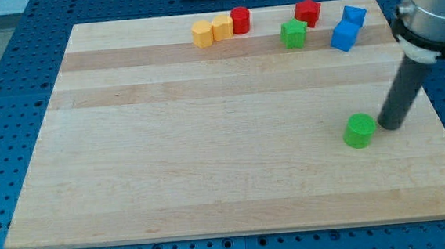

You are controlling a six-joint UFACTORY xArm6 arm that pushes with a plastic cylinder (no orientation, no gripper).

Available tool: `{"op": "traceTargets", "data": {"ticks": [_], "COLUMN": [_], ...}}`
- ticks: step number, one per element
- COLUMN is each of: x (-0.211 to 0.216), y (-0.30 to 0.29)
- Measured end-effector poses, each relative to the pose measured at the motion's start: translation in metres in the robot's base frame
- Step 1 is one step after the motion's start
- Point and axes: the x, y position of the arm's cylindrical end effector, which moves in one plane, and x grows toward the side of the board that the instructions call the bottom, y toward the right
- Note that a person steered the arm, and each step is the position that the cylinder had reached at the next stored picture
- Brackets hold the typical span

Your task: Push the green circle to the center

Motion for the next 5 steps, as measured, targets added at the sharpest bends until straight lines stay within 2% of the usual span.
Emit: {"op": "traceTargets", "data": {"ticks": [1, 2, 5], "x": [0.022, 0.019, -0.024], "y": [-0.011, -0.034, -0.112]}}
